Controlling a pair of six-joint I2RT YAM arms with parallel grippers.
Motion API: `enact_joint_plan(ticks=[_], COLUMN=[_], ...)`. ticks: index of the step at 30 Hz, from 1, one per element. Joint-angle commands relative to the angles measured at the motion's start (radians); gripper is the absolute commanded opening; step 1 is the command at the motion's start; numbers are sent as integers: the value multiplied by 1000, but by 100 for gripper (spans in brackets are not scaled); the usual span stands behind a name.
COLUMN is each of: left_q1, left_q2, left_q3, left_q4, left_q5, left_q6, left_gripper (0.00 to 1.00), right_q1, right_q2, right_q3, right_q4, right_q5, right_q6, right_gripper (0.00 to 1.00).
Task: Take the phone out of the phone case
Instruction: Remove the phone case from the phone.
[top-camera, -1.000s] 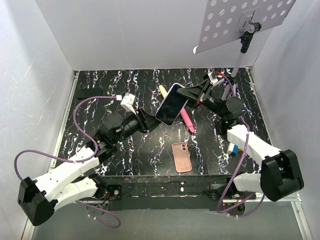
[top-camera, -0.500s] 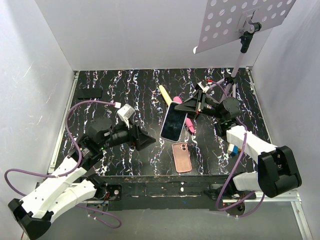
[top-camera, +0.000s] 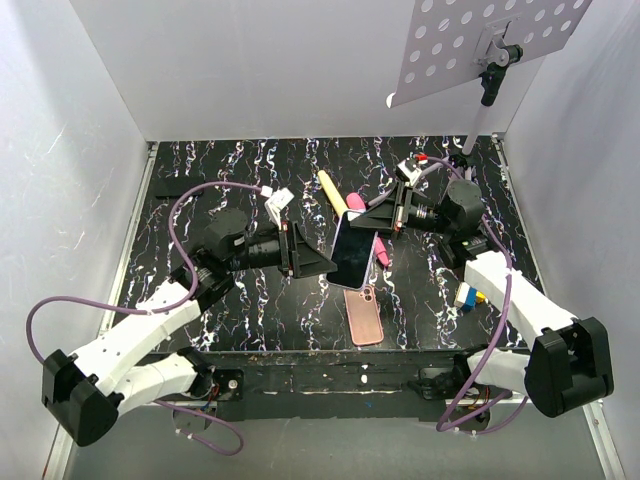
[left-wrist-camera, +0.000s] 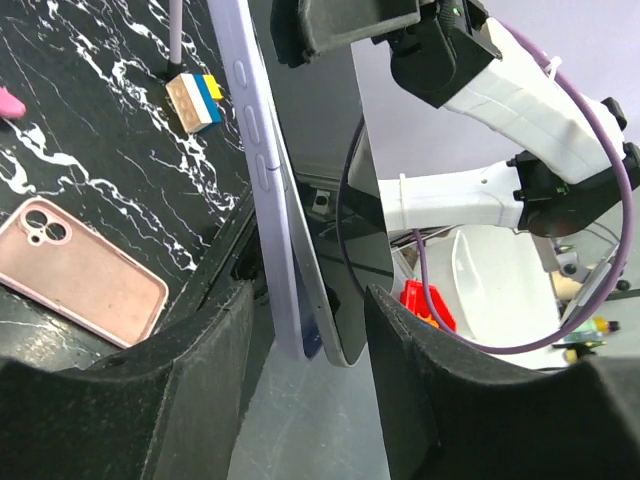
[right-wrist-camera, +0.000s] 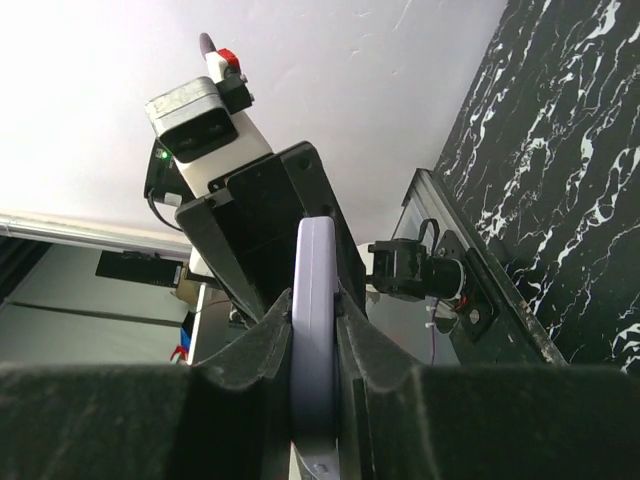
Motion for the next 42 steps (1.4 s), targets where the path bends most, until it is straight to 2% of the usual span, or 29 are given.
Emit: enact_joint_plan(ticks=[1, 8, 10, 11, 12, 15, 17, 19, 22, 23, 28, 42], left_q1=[2, 1, 1, -1, -1, 1, -1, -1, -1, -2, -15, -45], left_q2=[-39, -22, -17, -20, -31, -77, -101, -109, -91, -83, -74, 12], left_q3=[-28, -103, -97, -82, -57, 13, 17, 3, -19, -23, -40, -20], left_q4=[108, 312, 290, 212, 125, -92, -111, -77, -30, -28, -26, -19], left_q5=[31, 63, 73, 54, 32, -70, -92, -72, -34, -22, -8, 29], left_q6=[-99, -228, -211, -175, -126, -29, -19, -41, -82, -85, -99, -92], left_gripper=[46, 38, 33, 33, 36, 62, 65, 62, 44, 41, 39, 42], right_q1=[-5, -5, -5, -5, -5, -6, -6, -6, -6, -6, -6, -6], right_q2=[-26, -27, -30, -32, -36, -58, -72, -78, -78, -76, -78, -87], right_q3=[54, 59, 62, 62, 67, 83, 100, 114, 126, 126, 125, 117], right_q4=[-39, -38, -54, -73, -94, -198, -258, -295, -306, -306, -292, -271], right_q5=[2, 7, 13, 17, 22, 51, 68, 79, 77, 79, 77, 74], right_q6=[-32, -40, -55, -71, -91, -172, -221, -249, -252, -252, -244, -218], right_gripper=[1, 1, 1, 1, 1, 1, 1, 1, 1, 1, 1, 1])
